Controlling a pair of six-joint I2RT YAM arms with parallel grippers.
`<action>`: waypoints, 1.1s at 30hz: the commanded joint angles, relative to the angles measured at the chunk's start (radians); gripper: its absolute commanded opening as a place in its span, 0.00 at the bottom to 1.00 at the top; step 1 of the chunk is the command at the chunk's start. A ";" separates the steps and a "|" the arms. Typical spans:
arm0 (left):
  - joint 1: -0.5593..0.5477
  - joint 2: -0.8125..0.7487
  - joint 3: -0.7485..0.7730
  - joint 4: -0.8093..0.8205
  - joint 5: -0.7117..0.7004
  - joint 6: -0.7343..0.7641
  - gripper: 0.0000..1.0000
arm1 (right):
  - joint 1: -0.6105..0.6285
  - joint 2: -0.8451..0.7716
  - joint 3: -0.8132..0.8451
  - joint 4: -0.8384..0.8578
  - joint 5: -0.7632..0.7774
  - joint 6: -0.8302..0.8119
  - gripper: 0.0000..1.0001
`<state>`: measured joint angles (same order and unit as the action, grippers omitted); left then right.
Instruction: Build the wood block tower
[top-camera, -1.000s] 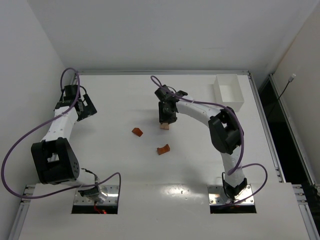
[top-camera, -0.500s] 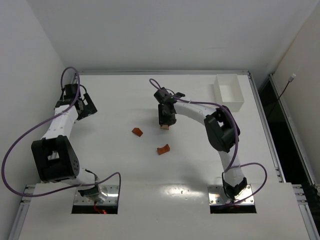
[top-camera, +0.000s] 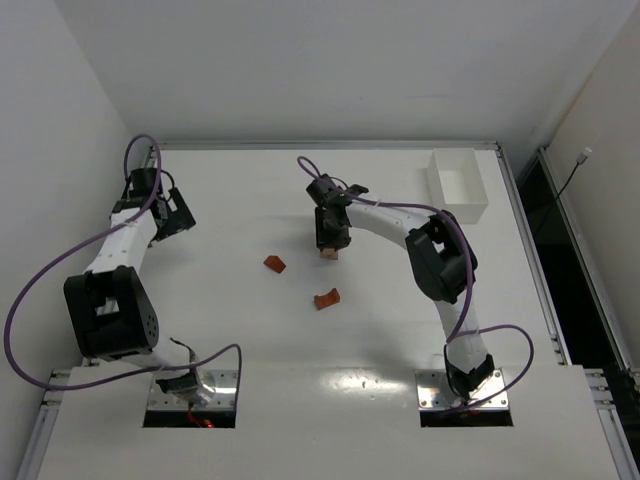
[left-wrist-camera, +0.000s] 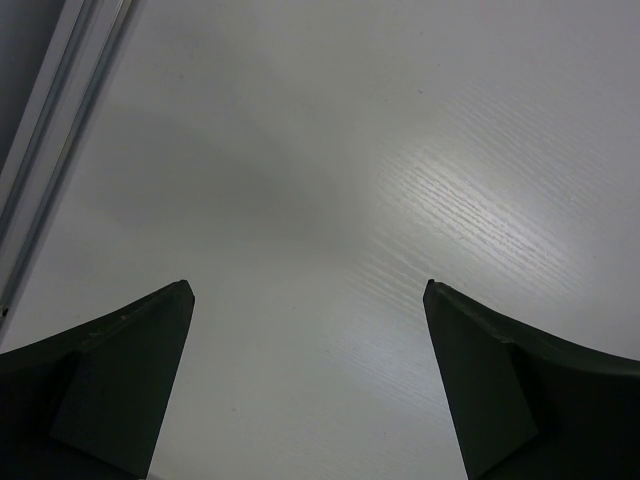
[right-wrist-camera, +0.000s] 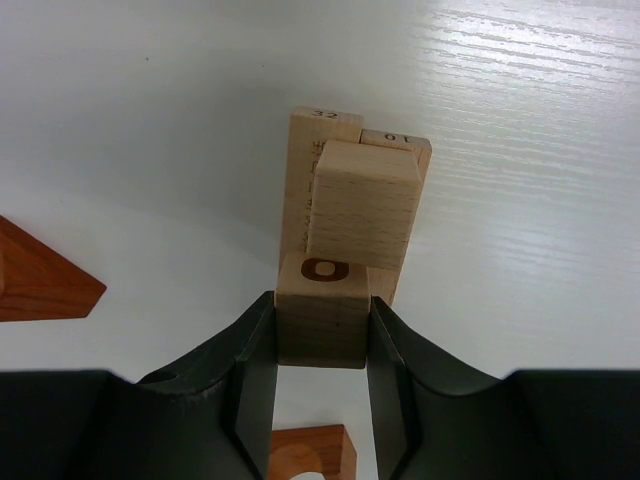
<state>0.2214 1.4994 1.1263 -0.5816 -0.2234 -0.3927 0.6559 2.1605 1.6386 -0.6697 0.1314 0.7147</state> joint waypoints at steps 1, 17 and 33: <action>0.007 0.002 0.043 0.014 0.018 0.011 1.00 | -0.004 -0.001 0.047 0.028 0.031 0.006 0.00; 0.007 0.050 0.079 0.014 0.036 0.011 1.00 | -0.013 0.018 0.056 0.019 0.065 0.015 0.00; 0.007 0.059 0.079 0.005 0.045 0.011 1.00 | -0.013 0.027 0.047 0.019 0.037 0.015 0.44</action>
<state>0.2214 1.5627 1.1698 -0.5865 -0.1867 -0.3897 0.6491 2.1857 1.6558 -0.6636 0.1745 0.7158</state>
